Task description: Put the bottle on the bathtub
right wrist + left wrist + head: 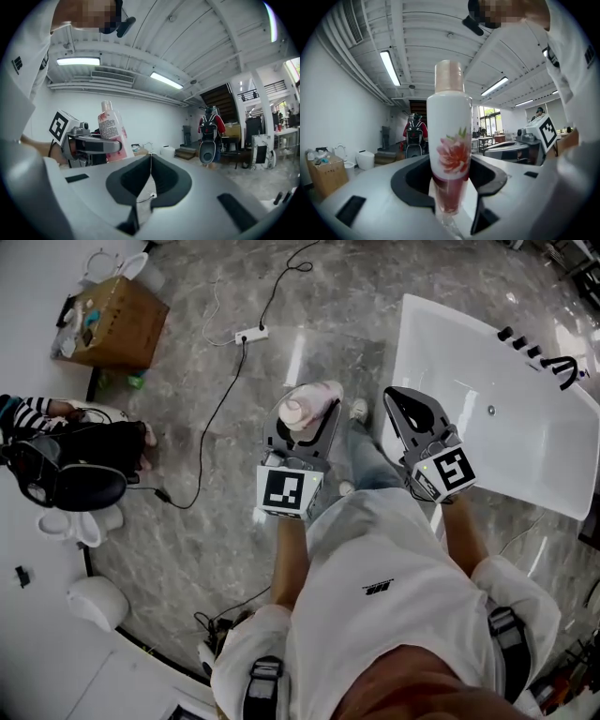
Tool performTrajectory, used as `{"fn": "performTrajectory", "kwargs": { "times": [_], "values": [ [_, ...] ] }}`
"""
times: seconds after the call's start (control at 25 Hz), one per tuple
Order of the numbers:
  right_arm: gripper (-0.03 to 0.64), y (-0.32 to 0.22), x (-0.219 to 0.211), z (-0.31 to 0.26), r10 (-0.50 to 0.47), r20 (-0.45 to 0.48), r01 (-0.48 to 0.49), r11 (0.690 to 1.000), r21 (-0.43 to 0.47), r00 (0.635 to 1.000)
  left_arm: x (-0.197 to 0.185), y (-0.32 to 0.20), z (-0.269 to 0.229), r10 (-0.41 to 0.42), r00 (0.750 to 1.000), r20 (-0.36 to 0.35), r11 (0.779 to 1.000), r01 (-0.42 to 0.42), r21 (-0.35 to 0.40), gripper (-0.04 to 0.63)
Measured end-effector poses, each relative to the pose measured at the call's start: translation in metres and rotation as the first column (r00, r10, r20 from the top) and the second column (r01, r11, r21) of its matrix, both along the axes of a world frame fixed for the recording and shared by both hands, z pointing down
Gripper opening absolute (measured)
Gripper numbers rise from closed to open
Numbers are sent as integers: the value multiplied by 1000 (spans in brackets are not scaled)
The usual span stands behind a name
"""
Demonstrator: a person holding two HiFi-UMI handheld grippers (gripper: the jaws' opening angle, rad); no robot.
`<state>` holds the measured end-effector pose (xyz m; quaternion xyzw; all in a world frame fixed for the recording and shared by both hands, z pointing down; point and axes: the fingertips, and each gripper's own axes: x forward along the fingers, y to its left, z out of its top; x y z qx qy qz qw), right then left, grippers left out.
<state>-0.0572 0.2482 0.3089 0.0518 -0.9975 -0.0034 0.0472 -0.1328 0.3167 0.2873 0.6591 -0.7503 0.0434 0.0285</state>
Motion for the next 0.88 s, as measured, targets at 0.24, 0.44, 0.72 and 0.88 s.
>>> {"fn": "performTrajectory", "kwargs": {
  "times": [0.24, 0.44, 0.72, 0.88],
  "values": [
    [-5, -91, -38, 5, 68, 32, -67, 997, -38, 997, -35, -94, 2, 96, 995, 6, 995, -96, 16, 224],
    [-5, -175, -73, 6, 109, 22, -107, 992, -65, 994, -71, -177, 1, 141, 990, -23, 990, -141, 7, 224],
    [-5, -265, -111, 0, 151, 9, -150, 986, -77, 989, -116, -275, 1, 170, 984, -47, 985, -171, -23, 224],
    [-5, -303, -127, 1, 180, 5, -179, 980, -86, 984, -133, -321, 4, 198, 979, -54, 979, -200, -40, 224]
  ]
}}
